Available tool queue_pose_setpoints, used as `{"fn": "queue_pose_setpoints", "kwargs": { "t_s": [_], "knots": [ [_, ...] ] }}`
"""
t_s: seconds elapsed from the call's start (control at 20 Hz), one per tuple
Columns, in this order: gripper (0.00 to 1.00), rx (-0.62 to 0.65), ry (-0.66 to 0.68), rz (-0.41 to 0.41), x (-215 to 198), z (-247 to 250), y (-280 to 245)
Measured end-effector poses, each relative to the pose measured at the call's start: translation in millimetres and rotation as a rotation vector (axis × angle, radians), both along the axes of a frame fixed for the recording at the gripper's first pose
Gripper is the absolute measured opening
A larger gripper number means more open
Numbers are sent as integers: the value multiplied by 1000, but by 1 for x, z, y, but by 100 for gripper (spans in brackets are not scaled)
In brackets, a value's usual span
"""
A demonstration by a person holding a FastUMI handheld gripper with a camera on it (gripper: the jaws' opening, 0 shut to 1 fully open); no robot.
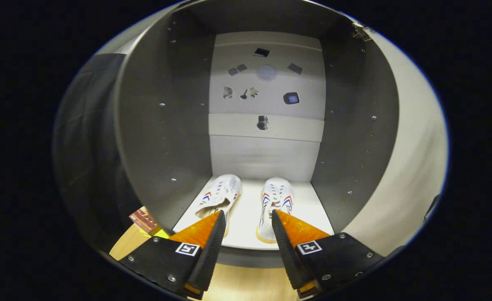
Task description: Open the shoe cabinet door, grab the shoes and put them into the shoe cabinet, then close the shoe cabinet door.
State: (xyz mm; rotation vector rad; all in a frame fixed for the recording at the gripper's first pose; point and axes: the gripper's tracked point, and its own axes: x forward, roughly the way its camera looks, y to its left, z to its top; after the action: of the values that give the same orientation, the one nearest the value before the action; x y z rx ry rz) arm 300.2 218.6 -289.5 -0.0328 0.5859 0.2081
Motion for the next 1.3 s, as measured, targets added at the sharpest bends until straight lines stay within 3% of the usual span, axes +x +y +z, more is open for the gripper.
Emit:
{"fn": "queue_pose_setpoints", "kwargs": {
  "t_s": [0.15, 0.45, 0.65, 0.85, 0.95, 1.3],
  "knots": [
    [76, 52, -48, 26, -49, 28, 7],
    [87, 16, -149, 66, -132, 76, -9],
    [92, 3, -208, 30, -171, 100, -31],
    [93, 1, -258, -8, -204, 119, -62],
    [93, 30, -276, 16, -222, 125, -76],
    [93, 34, -243, -13, -269, 132, -150]
  ]
}}
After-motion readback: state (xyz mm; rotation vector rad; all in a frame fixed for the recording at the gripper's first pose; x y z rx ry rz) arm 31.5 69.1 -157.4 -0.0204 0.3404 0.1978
